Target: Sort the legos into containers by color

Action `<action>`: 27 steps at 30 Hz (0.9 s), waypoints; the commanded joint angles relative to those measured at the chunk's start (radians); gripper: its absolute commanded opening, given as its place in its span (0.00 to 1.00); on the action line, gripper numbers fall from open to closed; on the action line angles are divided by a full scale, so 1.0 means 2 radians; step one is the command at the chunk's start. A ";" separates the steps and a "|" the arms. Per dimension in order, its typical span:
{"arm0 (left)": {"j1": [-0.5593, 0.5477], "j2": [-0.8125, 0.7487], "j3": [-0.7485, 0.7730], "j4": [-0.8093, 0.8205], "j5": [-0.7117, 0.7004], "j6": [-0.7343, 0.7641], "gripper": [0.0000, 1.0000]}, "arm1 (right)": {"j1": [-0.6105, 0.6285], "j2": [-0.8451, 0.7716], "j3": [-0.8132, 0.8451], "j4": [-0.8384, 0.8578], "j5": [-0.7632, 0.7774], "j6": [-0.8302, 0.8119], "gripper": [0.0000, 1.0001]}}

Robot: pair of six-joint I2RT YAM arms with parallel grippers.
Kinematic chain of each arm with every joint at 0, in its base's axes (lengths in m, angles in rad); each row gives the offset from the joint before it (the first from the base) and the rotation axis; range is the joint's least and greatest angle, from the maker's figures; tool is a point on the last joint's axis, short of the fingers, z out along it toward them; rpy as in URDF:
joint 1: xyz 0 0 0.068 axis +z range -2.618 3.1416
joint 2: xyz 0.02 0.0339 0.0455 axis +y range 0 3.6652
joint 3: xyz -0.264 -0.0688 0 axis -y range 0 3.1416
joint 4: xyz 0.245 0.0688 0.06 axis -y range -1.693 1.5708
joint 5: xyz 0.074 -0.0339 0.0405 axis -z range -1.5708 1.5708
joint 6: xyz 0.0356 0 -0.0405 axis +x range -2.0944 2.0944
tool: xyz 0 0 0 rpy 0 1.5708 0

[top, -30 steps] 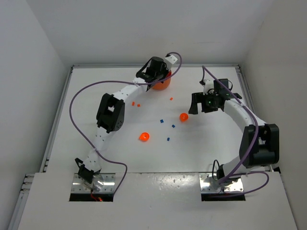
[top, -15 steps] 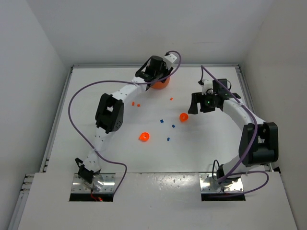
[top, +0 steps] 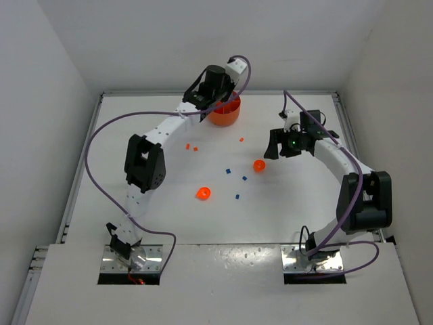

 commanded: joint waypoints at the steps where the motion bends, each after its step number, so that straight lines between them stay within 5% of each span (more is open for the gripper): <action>1: 0.005 -0.001 0.021 0.005 0.000 -0.006 0.24 | 0.003 -0.013 0.014 0.016 -0.012 0.002 0.75; 8: 0.005 0.004 0.021 0.000 -0.005 -0.011 0.29 | 0.003 -0.004 0.014 0.016 -0.012 0.002 0.75; 13: 0.022 -0.045 -0.017 -0.007 0.000 -0.056 0.38 | 0.032 0.009 0.033 0.025 -0.004 -0.013 0.63; 19: 0.071 -0.157 -0.149 -0.031 0.035 -0.100 0.58 | 0.122 0.061 0.081 0.024 0.055 -0.065 0.59; 23: 0.116 -0.262 -0.225 -0.073 0.108 -0.081 0.90 | 0.167 0.103 0.121 0.006 0.055 -0.164 0.58; 27: 0.166 -0.328 -0.284 -0.118 0.216 -0.048 0.94 | 0.184 0.136 0.144 -0.030 0.005 -0.281 0.56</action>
